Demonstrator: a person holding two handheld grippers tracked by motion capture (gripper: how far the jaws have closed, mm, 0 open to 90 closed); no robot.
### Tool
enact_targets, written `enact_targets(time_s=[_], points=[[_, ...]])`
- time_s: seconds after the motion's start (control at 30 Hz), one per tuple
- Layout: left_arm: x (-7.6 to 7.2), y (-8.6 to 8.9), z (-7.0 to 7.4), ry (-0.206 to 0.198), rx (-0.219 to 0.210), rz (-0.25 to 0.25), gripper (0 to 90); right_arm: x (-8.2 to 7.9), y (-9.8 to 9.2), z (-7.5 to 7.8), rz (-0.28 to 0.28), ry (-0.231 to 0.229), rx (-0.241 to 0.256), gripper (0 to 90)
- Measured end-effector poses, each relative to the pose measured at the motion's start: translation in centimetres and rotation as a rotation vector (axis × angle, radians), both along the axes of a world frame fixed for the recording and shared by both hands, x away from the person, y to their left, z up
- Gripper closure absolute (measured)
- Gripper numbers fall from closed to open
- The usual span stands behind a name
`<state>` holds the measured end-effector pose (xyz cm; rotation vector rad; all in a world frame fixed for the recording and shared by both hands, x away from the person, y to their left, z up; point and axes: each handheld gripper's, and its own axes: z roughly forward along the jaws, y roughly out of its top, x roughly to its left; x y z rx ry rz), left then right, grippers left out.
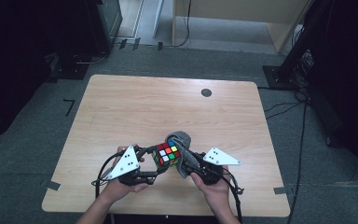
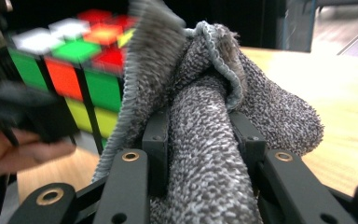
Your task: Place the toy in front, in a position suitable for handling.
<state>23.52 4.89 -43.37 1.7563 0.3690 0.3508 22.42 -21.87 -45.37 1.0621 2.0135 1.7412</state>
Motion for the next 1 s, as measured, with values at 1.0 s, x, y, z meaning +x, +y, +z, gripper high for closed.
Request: enact_targets(time_s=[1.0], points=[[1.6,1.2,-0.3,0.12,-0.081,0.079,34.4,1.3,-1.9,-0.9,-0.09,-0.072,-0.078,46.5]])
